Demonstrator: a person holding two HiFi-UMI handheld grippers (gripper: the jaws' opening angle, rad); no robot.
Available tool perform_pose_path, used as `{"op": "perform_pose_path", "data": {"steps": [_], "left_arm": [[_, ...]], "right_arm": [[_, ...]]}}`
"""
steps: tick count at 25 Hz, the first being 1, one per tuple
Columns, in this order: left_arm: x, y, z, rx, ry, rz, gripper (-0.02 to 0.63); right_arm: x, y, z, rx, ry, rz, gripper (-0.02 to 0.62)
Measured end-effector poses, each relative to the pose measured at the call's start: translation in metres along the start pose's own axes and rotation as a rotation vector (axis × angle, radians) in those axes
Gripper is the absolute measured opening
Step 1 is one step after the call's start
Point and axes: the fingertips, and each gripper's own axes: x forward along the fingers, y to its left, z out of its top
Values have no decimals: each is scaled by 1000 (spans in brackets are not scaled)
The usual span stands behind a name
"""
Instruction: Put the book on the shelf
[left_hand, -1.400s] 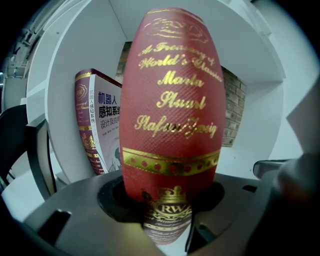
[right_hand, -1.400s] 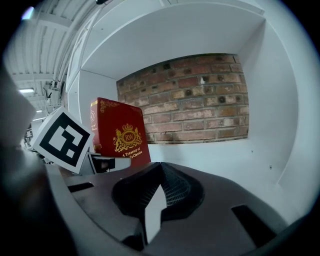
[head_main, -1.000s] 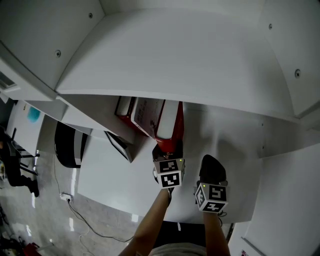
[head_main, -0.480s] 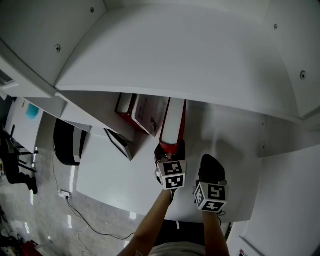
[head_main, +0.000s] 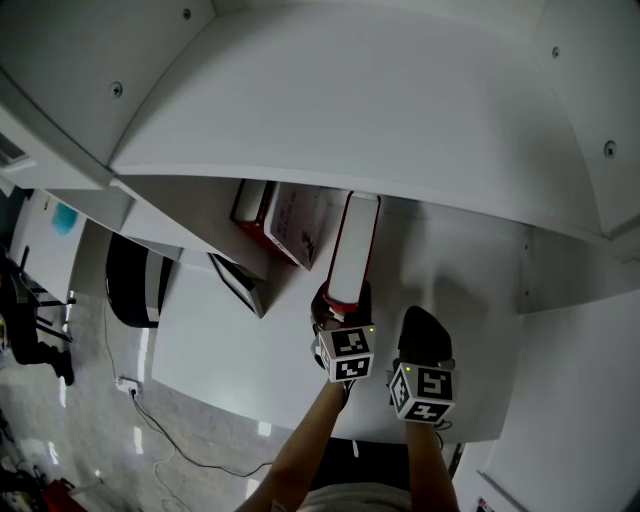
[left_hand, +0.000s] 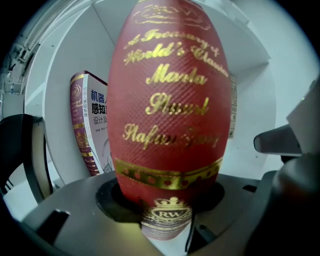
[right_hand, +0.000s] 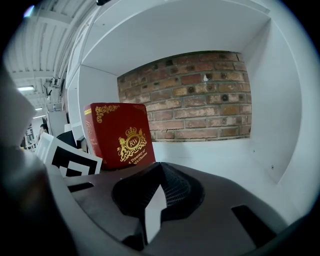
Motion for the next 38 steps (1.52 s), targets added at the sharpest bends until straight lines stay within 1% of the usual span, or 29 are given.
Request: {"op": "perform_pose_path", "data": {"steps": [8,11,14,17,20,31,34,36,37,38], "left_arm": [[0,0,0,6,-28,13,245],[-6,3,9,-2,-69,30,255],[-12,2,18,-4,-109,19,284],[-18,2,15,-21,-100,-3,288],[-28,6,12,-45,-102,1,288],[-73,7,10,-46,-129,-26,287],[-81,5,4,-50,-120,-51,287],[-82,3,-3,-46,-104,-79,272],[-82,3,-6,-38,-96,-87,224],[-83,3,-8,-29,-91,-90,144]], "right_arm": [[0,1,-3,-3,6,6,15],[0,1,-3,-5,8,9,17],[1,1,-3,-8,7,12,16],[3,2,-3,-6,6,16,17],[3,6,-2,-7,5,23,16],[0,9,-4,-7,4,23,16],[-2,12,-3,-6,1,27,17],[-3,16,-3,-4,-3,30,17],[-3,17,-2,-5,-5,33,17],[-4,19,-2,-8,-7,35,17]]}}
